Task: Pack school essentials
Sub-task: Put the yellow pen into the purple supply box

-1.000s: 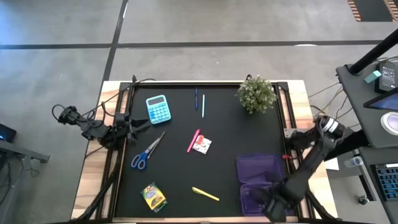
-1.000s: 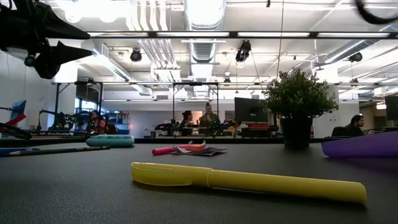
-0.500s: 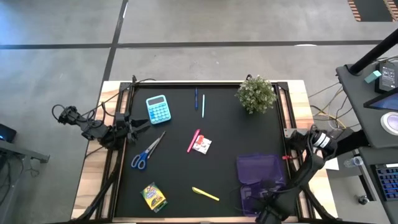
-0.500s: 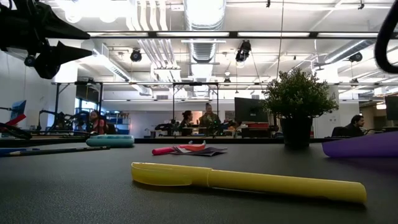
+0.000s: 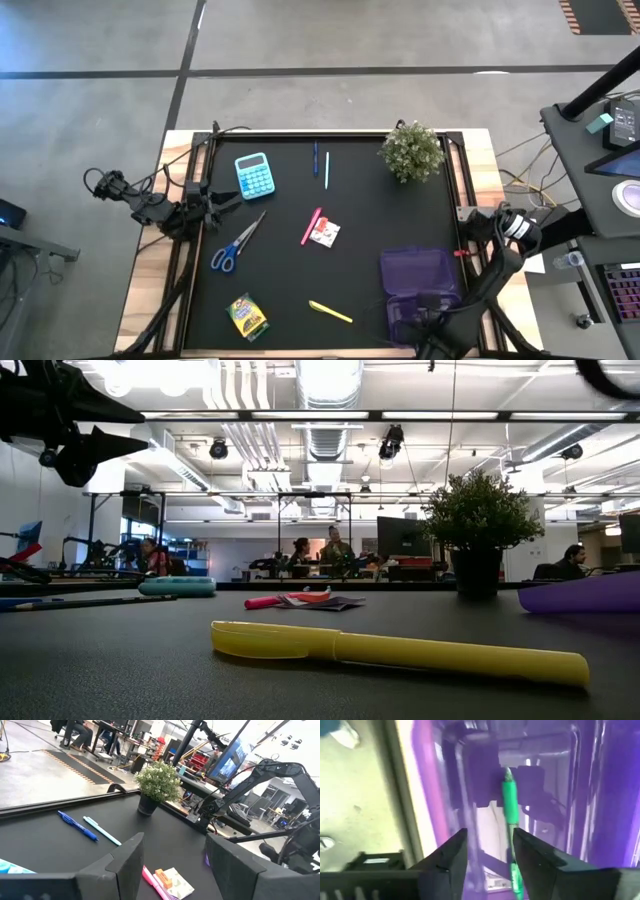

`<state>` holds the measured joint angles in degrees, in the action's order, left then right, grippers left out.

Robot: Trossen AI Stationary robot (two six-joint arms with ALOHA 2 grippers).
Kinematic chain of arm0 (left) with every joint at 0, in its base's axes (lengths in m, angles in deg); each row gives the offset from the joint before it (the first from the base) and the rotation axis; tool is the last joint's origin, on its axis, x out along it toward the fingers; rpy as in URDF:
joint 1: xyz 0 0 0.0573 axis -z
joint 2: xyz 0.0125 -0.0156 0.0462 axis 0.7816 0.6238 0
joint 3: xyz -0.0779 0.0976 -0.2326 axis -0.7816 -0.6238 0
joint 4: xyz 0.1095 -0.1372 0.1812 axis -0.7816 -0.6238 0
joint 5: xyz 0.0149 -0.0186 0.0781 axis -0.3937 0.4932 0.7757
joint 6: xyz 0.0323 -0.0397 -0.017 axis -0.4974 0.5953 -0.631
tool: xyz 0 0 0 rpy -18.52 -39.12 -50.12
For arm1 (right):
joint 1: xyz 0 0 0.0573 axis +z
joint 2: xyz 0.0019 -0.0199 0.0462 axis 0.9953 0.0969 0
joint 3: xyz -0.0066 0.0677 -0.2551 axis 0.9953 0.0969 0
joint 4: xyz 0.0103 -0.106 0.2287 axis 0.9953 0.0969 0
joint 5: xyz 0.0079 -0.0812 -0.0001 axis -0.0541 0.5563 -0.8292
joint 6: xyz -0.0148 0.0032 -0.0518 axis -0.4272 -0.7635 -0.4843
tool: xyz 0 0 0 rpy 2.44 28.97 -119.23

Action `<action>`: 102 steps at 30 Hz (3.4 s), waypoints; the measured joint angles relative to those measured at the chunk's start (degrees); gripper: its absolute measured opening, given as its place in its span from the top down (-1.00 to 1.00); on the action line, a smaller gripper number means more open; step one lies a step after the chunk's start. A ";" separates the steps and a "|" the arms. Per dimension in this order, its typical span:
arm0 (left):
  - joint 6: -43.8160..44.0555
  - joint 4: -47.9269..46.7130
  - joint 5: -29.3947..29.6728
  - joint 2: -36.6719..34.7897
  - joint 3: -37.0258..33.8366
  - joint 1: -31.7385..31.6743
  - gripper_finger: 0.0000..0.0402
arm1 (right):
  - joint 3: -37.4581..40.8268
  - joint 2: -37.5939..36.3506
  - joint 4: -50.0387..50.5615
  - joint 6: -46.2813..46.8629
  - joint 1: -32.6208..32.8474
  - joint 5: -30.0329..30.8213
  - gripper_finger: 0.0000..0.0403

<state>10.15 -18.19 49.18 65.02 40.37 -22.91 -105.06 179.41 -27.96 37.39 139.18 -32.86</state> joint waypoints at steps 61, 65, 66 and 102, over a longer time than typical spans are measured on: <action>3.34 18.23 -24.69 0.02 0.02 -0.02 0.03 | -35.51 24.63 -4.07 6.44 -26.03 7.83 -0.05; 3.32 18.26 -24.87 0.02 0.02 0.00 0.03 | -41.86 29.19 2.54 2.06 -26.03 7.34 -0.05; 3.34 18.40 -24.87 0.02 0.02 -0.01 0.03 | -43.19 30.04 3.66 1.58 -26.03 7.28 -0.05; 3.31 35.06 -24.37 0.00 0.00 -0.01 0.03 | -49.30 26.04 17.51 0.95 -24.29 -1.77 0.93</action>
<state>13.46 16.87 24.81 65.02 40.37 -22.93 -154.36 205.44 -10.45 38.33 114.90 -34.63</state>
